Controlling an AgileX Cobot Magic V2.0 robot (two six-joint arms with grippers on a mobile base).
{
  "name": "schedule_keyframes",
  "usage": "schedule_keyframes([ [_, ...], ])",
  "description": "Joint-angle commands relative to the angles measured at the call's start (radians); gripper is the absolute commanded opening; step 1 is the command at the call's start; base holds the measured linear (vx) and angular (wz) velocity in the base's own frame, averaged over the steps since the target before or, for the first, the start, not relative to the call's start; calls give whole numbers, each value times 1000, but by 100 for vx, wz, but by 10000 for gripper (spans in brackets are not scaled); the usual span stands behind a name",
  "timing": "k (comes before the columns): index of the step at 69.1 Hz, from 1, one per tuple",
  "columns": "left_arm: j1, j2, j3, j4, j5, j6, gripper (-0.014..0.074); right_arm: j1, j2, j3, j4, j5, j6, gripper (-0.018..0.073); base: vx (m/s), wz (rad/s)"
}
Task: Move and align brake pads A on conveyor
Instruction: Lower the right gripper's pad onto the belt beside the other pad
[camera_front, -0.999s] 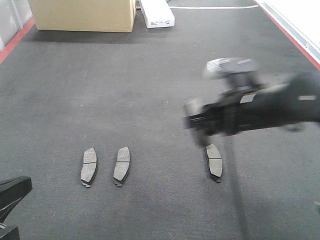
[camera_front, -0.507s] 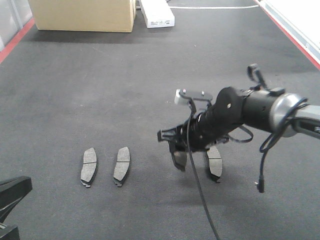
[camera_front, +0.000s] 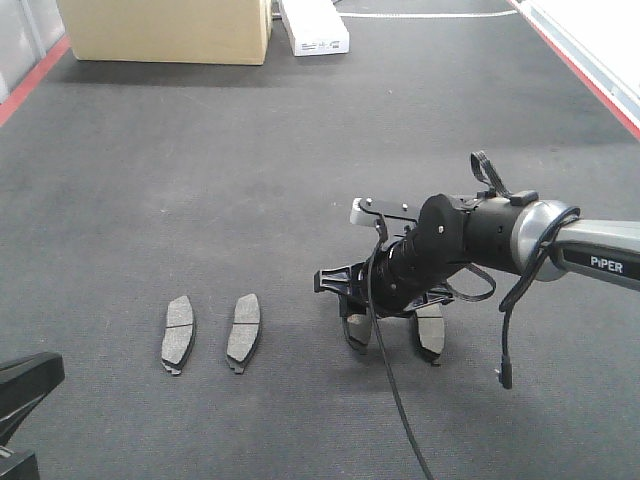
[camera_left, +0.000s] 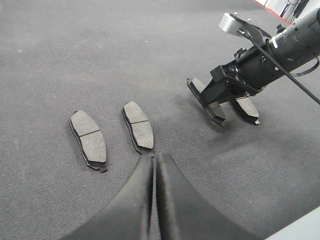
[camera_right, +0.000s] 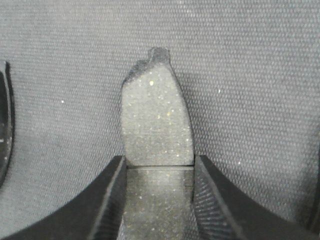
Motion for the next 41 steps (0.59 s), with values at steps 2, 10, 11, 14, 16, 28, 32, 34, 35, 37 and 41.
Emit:
schedule_keyframes([
  [2, -4, 0, -24, -3, -70, 1, -6, -4, -55, -32, 4, -46, 2, 137, 0, 0],
  [10, -4, 0, -24, -3, -70, 1, -6, -4, -55, -32, 4, -44, 2, 140, 0, 0],
  [11, -4, 0, -24, -3, -70, 1, -6, -4, -55, -32, 4, -43, 2, 140, 0, 0],
  [14, -4, 0, -24, -3, -70, 1, -6, -4, -55, -32, 4, -42, 2, 141, 0, 0],
  [16, -4, 0, -24, -3, -70, 1, -6, -4, -55, -32, 4, -41, 2, 141, 0, 0],
  [28, -4, 0, -24, -3, -70, 1, -6, -4, -55, -32, 4, -40, 2, 149, 0, 0],
  [32, -4, 0, -24, -3, -70, 1, -6, -4, -55, -32, 4, -39, 2, 152, 0, 0],
  [34, -4, 0, -24, -3, -70, 1, -6, -4, -55, -32, 4, -38, 2, 153, 0, 0],
  [35, -4, 0, -24, -3, -70, 1, -6, -4, -55, -32, 4, -38, 2, 154, 0, 0],
  [37, -4, 0, -24, -3, -70, 1, -6, -4, -55, -32, 4, -38, 2, 157, 0, 0],
  [41, -4, 0, -24, -3, -70, 1, -6, -4, -55, -32, 4, -38, 2, 173, 0, 0],
])
